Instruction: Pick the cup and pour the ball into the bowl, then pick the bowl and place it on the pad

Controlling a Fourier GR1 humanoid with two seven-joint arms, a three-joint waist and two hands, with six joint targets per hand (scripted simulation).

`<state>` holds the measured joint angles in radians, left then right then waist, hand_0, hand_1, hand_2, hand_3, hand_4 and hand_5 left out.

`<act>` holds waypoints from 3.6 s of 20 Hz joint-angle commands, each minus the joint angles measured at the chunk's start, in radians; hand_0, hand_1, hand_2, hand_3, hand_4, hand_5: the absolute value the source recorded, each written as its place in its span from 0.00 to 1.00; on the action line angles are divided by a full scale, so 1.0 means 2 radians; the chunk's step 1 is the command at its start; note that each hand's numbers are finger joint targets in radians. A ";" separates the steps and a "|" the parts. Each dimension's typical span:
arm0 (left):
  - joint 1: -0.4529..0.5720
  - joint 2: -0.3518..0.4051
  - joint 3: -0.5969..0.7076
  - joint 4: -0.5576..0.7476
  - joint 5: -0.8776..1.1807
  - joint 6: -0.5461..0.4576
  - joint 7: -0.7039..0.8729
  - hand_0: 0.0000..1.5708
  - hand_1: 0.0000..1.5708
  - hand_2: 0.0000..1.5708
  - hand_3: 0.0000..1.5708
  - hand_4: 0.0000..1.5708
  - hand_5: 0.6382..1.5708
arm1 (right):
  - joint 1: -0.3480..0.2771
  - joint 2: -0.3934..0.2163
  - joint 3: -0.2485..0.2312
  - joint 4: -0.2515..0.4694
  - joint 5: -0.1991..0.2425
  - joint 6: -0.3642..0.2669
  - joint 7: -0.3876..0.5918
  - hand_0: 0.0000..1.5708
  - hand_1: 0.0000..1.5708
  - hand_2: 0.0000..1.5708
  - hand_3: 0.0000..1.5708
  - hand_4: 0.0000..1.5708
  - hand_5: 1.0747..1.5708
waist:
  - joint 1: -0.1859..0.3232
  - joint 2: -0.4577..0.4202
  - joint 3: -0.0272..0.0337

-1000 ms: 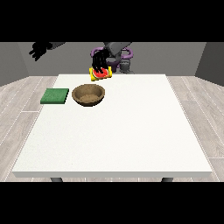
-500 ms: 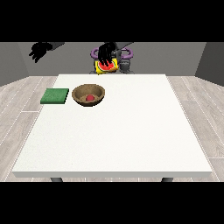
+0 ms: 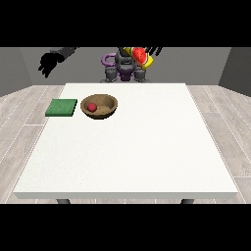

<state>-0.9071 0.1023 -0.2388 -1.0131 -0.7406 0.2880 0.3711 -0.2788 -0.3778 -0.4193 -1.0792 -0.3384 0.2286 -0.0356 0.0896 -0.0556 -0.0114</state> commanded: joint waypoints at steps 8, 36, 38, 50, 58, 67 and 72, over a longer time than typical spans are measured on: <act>0.009 0.058 0.236 -0.085 0.355 -0.185 -0.107 0.00 0.00 0.00 0.00 0.67 0.99 | 0.011 0.052 -0.004 0.017 0.007 -0.048 -0.036 0.00 0.00 0.00 0.00 0.46 0.99 | 0.073 0.061 0.0043; 0.069 0.214 0.324 -0.171 0.505 -0.314 -0.061 0.00 0.00 0.00 0.00 0.65 0.97 | -0.111 0.063 -0.003 0.250 0.026 -0.051 -0.229 0.00 0.00 0.00 0.00 0.29 0.95 | 0.072 0.159 0.0064; 0.066 0.220 0.333 -0.168 0.504 -0.300 -0.063 0.00 0.00 0.00 0.00 0.65 0.97 | -0.106 0.079 0.009 0.249 0.028 -0.047 -0.227 0.00 0.00 0.00 0.00 0.29 0.95 | 0.056 0.154 0.0063; 0.060 0.257 0.360 -0.171 0.554 -0.335 -0.053 0.00 0.00 0.00 0.00 0.65 0.96 | -0.070 0.064 0.011 0.300 0.059 -0.138 -0.209 1.00 1.00 1.00 0.50 0.54 0.83 | 0.073 0.186 0.0064; 0.061 0.269 0.369 -0.156 0.567 -0.351 -0.058 0.00 0.00 0.00 0.00 0.73 0.95 | -0.065 0.015 0.026 0.264 0.082 -0.197 -0.176 1.00 1.00 1.00 0.87 0.61 0.93 | 0.085 0.190 0.0041; 0.090 0.285 0.391 -0.096 0.563 -0.361 -0.071 0.00 0.00 0.00 0.00 0.76 0.97 | -0.086 -0.067 0.056 0.205 0.085 -0.197 -0.035 1.00 1.00 1.00 0.65 0.66 0.97 | 0.052 0.135 0.0029; 0.114 0.285 0.389 -0.073 0.545 -0.357 -0.088 0.00 0.00 0.00 0.00 0.77 0.97 | -0.108 -0.124 0.084 0.187 0.107 -0.168 0.058 1.00 1.00 1.00 0.46 0.67 0.98 | 0.020 0.101 0.0048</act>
<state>-0.7026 0.6678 0.5369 -1.1924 0.3584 -0.4264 0.2050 -0.4696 -0.5162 -0.2804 -0.7040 -0.1665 -0.1230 -0.0568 0.1672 0.1853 -0.0029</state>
